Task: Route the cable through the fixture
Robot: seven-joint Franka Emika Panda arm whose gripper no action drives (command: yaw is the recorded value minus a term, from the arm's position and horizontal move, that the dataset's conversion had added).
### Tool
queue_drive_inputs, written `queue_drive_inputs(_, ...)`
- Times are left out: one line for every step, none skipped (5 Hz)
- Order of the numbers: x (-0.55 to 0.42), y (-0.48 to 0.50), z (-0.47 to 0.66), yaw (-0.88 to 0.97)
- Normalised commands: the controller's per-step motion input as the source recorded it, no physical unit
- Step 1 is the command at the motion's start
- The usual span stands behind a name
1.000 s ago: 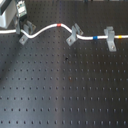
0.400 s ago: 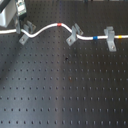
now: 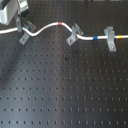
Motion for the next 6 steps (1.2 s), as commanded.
queue_drive_inputs(-0.058,-0.274,-0.42,0.00)
queue_drive_inputs(-0.035,-0.168,-0.18,0.00)
queue_drive_inputs(0.116,-0.213,0.05,-0.27)
queue_drive_inputs(0.120,-0.100,0.28,-0.36)
queue_drive_inputs(0.013,-0.002,0.24,-0.19)
queue_drive_inputs(-0.043,0.155,0.09,0.15)
